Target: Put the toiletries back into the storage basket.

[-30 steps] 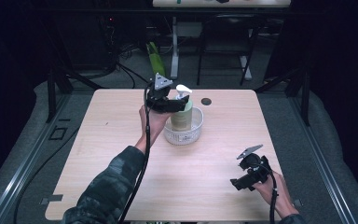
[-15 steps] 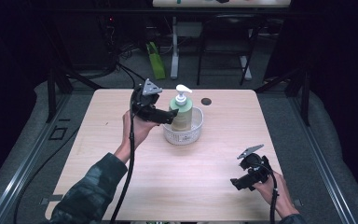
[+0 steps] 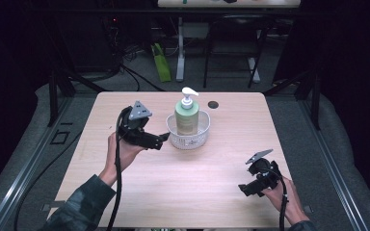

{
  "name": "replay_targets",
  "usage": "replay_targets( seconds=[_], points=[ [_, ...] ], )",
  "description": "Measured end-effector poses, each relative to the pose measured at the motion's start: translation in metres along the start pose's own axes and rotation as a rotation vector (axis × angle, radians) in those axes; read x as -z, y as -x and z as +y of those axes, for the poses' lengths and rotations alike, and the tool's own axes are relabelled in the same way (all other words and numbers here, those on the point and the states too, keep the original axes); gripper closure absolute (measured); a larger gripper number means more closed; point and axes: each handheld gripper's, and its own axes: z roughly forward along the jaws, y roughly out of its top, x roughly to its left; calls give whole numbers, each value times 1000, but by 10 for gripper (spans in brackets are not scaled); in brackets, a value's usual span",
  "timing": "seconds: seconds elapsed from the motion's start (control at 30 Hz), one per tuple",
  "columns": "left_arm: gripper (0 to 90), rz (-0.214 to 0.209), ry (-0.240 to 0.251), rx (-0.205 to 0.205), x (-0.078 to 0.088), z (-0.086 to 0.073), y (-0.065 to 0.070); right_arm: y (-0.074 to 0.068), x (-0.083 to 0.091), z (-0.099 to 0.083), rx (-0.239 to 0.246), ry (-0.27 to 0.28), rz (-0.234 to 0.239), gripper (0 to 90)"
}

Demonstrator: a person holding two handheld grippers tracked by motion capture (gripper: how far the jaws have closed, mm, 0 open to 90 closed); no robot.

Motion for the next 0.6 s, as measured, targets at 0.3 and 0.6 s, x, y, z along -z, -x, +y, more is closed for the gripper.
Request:
replay_targets(
  seconds=[0.3, 0.6],
  points=[
    [0, 1, -41, 1, 21, -36, 9, -1, 0, 0, 13, -12, -15, 14],
    [0, -6, -94, 67, 30, -79, 11, -2, -2, 0, 11, -16, -11, 14]
  ],
)
